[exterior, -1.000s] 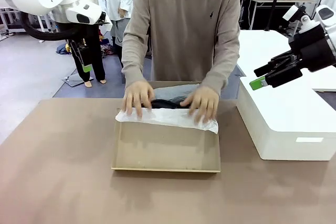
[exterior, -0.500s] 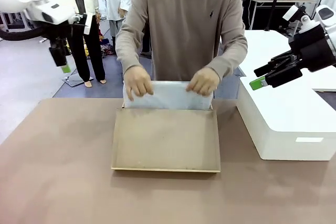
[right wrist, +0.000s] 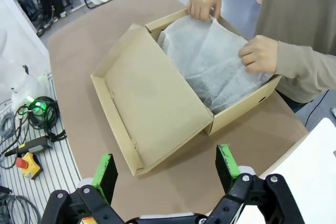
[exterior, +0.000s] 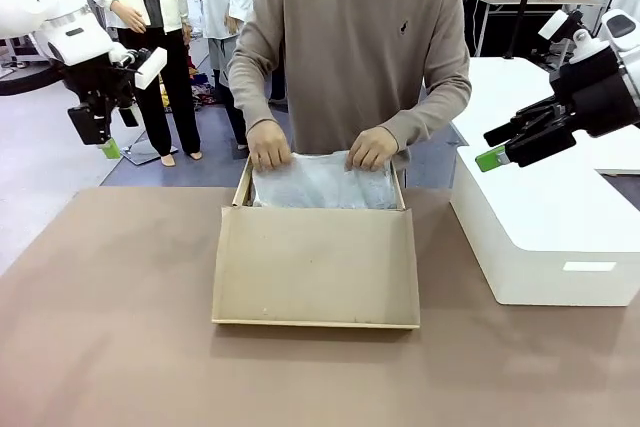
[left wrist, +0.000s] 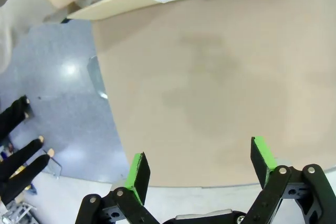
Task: Pack the shoes into the box.
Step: Close the Shoes Box.
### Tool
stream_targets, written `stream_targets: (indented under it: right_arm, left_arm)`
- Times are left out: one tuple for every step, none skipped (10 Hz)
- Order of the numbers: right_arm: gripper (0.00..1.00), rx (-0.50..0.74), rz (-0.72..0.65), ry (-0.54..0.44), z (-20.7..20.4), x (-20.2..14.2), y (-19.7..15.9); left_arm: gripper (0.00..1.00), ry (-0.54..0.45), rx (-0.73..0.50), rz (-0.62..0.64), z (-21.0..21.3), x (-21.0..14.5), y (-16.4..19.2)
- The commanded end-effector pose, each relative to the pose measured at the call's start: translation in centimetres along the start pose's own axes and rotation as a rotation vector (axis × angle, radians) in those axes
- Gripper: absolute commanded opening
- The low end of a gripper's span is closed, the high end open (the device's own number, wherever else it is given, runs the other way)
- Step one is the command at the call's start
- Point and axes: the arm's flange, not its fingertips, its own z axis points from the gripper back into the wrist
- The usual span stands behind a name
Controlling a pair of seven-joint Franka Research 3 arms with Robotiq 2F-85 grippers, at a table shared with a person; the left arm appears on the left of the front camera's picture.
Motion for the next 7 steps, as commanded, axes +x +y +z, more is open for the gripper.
stream_targets:
  right_arm:
    - [1.0, 0.014, 0.021, -0.037, -0.33, 0.01, -0.21]
    - [1.0, 0.014, 0.021, -0.037, -0.33, 0.01, -0.21]
    - [1.0, 0.014, 0.021, -0.037, -0.33, 0.01, -0.21]
    - [1.0, 0.014, 0.021, -0.037, -0.33, 0.01, -0.21]
    - [1.0, 0.014, 0.021, -0.037, -0.33, 0.01, -0.21]
    - [1.0, 0.014, 0.021, -0.037, -0.33, 0.01, -0.21]
    - [1.0, 0.014, 0.021, -0.037, -0.33, 0.01, -0.21]
  left_arm:
    - [1.0, -0.027, -0.022, 0.006, 0.79, 0.07, 0.08]
    - [1.0, -0.033, -0.026, -0.004, 0.98, 0.21, -0.03]
    - [0.84, -0.035, -0.028, -0.002, 1.08, 0.27, -0.05]
    - [0.65, -0.049, -0.04, 0.008, 1.12, 0.23, -0.05]
    - [0.46, -0.069, -0.058, 0.018, 1.21, 0.28, -0.03]
    - [0.27, -0.086, -0.073, 0.021, 1.25, 0.27, -0.03]
    - [0.07, -0.089, -0.076, 0.023, 1.26, 0.26, 0.0]
